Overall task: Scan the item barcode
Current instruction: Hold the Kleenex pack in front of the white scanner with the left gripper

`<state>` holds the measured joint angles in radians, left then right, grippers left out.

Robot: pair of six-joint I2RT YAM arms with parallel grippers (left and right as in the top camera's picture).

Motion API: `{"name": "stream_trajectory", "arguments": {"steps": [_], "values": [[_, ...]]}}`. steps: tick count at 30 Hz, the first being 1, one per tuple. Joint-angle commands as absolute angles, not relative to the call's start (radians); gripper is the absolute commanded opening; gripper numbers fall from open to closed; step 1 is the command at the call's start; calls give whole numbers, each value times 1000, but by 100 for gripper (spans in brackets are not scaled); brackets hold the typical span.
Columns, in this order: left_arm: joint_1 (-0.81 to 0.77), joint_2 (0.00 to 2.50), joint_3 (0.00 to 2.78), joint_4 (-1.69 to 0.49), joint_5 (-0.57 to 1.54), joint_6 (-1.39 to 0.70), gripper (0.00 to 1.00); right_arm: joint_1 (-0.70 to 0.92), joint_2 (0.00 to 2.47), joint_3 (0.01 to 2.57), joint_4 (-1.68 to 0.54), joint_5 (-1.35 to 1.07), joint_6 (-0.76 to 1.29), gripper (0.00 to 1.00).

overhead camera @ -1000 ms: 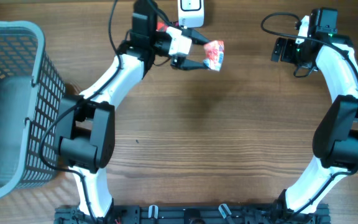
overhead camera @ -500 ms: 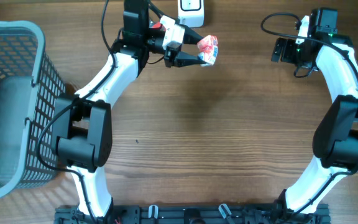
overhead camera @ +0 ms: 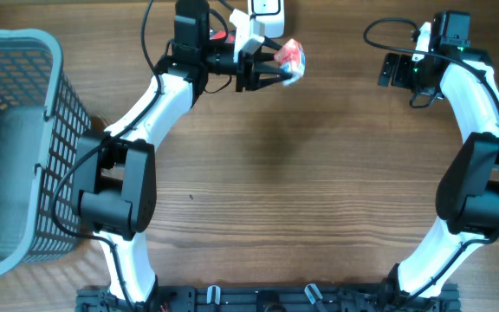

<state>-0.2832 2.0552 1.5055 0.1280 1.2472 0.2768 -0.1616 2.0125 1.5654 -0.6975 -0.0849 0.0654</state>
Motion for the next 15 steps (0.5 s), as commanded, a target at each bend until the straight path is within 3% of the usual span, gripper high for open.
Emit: {"name": "stream_trajectory", "arguments": {"steps": [1,5,8,15], "values": [[-300,2035,1509,26,758,139,35,-156,2029,1562,-695,-76,54,100],[-311,2035,1509,-80,548,100,50,-156,2029,1562,-695,-76,54,100],[-307,2035,1510,-120,461,-23,40,-156,2029,1562,-691,-85,56,100],[-281,2035,1517,-144,418,-355,42,-156,2029,1562,-685,-136,63,100]]}}
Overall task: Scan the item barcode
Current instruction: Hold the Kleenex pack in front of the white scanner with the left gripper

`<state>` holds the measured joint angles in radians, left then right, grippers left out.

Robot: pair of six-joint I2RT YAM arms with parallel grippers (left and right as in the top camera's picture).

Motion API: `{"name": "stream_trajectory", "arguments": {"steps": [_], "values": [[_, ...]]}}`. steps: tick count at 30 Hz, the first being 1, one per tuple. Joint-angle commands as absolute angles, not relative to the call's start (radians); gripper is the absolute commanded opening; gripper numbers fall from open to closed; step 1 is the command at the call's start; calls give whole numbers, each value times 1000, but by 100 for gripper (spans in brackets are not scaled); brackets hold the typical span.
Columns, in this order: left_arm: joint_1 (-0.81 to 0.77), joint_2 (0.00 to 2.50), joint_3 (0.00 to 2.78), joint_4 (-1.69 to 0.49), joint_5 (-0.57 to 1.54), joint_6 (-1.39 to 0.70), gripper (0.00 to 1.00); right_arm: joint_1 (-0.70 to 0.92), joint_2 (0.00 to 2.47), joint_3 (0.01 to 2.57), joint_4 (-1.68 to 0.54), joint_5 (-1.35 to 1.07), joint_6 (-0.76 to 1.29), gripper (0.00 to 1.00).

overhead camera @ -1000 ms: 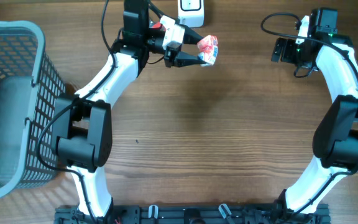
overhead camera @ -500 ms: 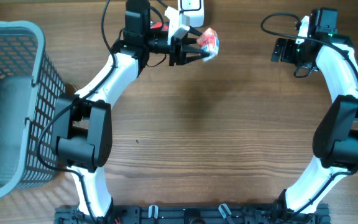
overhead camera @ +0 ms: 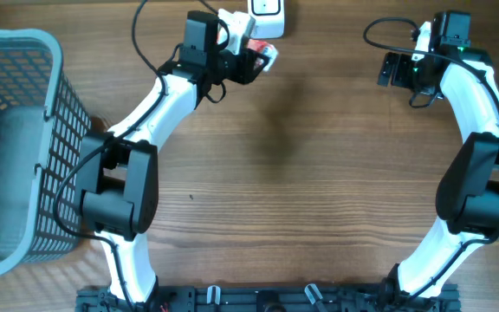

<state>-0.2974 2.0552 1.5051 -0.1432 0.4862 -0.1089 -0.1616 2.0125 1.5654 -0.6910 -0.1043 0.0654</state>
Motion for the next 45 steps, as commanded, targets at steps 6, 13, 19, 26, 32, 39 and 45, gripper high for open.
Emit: {"name": "stream_trajectory", "arguments": {"steps": [6,13,19,26,32,39,45], "values": [[-298,2035,1524,-114,446,-491,47,-156,2029,1562,-686,-138,82,100],[-360,2035,1523,68,482,-479,4,-155,2029,1562,-696,-156,81,100],[-398,2035,1523,43,482,-479,10,-155,2029,1562,-700,-159,82,100],[-402,2035,1523,75,442,-480,34,-154,2030,1562,-701,-172,89,100],[-395,2038,1523,109,339,-598,29,-154,2029,1562,-700,-209,89,100],[-353,2095,1523,223,294,-990,32,-155,2029,1562,-693,-209,89,100],[-329,2175,1524,355,299,-1328,32,-155,2030,1562,-680,-209,89,99]]}}
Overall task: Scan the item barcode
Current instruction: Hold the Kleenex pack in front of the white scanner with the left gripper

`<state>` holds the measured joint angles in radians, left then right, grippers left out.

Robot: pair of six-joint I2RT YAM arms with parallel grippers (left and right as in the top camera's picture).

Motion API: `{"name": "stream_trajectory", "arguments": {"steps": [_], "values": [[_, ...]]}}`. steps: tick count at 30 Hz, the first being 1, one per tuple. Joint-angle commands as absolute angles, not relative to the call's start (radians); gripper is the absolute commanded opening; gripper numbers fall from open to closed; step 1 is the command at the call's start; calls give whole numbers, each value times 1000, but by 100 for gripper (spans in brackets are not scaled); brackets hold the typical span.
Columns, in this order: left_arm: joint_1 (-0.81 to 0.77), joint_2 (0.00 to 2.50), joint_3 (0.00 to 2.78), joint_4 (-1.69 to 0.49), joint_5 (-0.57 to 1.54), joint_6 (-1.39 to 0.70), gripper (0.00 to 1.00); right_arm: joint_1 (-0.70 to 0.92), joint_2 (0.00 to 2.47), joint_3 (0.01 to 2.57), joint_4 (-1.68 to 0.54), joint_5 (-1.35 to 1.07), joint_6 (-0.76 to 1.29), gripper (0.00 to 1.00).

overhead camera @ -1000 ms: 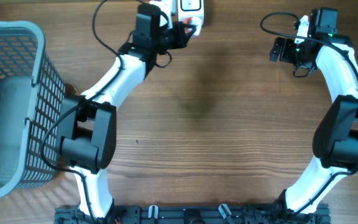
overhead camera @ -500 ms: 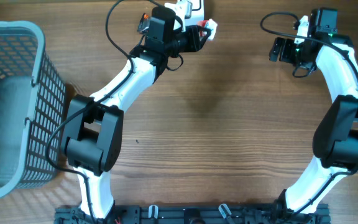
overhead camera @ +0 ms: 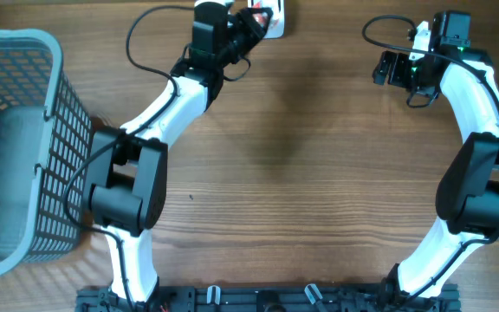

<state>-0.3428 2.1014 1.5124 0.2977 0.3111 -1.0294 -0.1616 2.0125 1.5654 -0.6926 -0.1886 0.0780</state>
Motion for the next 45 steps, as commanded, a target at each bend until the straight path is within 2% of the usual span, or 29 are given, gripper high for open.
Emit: {"name": "stream_trajectory", "arguments": {"steps": [1,6,19,24,28,32,45], "values": [[-329,2193,1525,387,304,-1375,31,-154,2030,1562,-676,-209,89,100],[-330,2274,1543,520,318,-1533,32,-154,2030,1562,-666,-209,89,100],[-322,2454,1845,426,275,-1664,32,-155,2030,1562,-634,-209,89,100],[-321,2468,1845,403,257,-1818,33,-154,2030,1562,-627,-209,90,100],[-324,2492,1845,399,296,-2008,42,-154,2034,1562,-624,-209,109,100],[-337,2500,1845,400,305,-2129,40,-154,2041,1562,-626,-209,108,100],[-337,2500,1845,439,290,-2181,37,-154,2041,1562,-624,-210,109,100]]}}
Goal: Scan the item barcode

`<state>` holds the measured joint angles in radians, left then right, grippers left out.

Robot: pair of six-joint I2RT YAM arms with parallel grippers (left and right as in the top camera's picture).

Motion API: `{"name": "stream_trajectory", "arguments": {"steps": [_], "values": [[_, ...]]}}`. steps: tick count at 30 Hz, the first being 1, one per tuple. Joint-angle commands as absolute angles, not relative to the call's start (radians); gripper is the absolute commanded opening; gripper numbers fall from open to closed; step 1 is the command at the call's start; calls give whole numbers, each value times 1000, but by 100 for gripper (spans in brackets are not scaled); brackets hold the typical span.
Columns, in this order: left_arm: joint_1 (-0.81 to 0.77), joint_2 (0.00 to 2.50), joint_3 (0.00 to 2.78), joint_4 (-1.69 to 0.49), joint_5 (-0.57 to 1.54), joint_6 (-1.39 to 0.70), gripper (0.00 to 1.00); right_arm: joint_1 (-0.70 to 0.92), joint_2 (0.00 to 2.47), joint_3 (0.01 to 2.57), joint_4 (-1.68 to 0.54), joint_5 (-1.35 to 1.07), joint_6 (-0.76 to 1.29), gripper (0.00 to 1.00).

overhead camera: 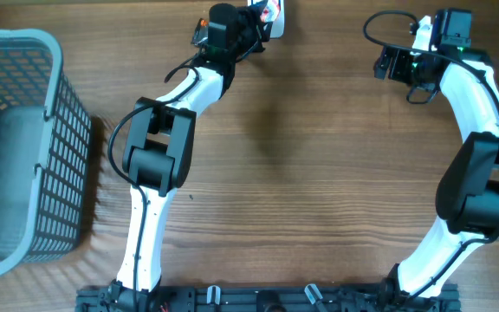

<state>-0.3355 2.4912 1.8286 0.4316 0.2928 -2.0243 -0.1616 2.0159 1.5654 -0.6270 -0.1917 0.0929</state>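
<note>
My left gripper (260, 17) reaches to the far edge of the table and is shut on a small red and white packet (269, 9). Only a sliver of the packet shows there. It sits right against the white scanner (277, 26), which the gripper and the frame edge mostly hide. No barcode can be made out. My right gripper (383, 66) hangs at the far right, well apart from the scanner and holding nothing; its dark fingers are too small to read.
A grey mesh basket (55, 130) fills the left side of the table. A yellow object peeks in at the right edge behind the right arm. Cables loop above both wrists.
The left arm's elbow has swung to the right and its gripper sits slightly further right and nearer the far edge, with the packet pressed closer to the scanner. The right arm is unchanged.
At first the left gripper held the packet out to the right of the scanner. Half a second later it held it just in front of the scanner. Then the packet was up at the scanner, and now it is tight against it at the frame's top.
</note>
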Motion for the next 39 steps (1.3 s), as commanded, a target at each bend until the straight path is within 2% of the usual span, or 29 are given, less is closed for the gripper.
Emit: {"name": "stream_trajectory", "arguments": {"steps": [1,3,7,16,18,19,21,25,28,31,33,35,39], "values": [[-337,2500,1846,439,285,-2181,37,-154,2041,1562,-625,-210,109,100],[-335,2500,1846,441,268,-2181,38,-154,2041,1562,-625,-209,109,100],[-334,2500,1846,442,252,-2181,32,-154,2041,1562,-625,-209,108,100],[-327,2501,1846,444,236,-2181,33,-145,2041,1562,-622,-209,108,100],[-327,2500,1846,480,247,-2177,29,-145,2041,1562,-622,-208,104,100],[-329,2500,1846,548,250,-2144,25,-145,2041,1562,-622,-206,104,100],[-337,2500,1846,667,262,-2055,25,-145,2041,1562,-622,-204,103,100],[-352,2494,1846,770,402,-1965,32,-145,2041,1562,-626,-205,85,100],[-362,2491,1846,797,507,-1858,31,-146,2041,1562,-637,-205,60,100],[-376,2479,1846,797,604,-1682,31,-154,2040,1562,-646,-221,64,100],[-392,2465,1846,788,661,-1539,23,-155,2040,1563,-651,-220,62,100],[-409,2446,1846,736,696,-1419,20,-157,2037,1571,-667,-219,51,100],[-437,2415,1846,566,783,-1166,22,-174,2033,1625,-724,-208,53,100]]}}
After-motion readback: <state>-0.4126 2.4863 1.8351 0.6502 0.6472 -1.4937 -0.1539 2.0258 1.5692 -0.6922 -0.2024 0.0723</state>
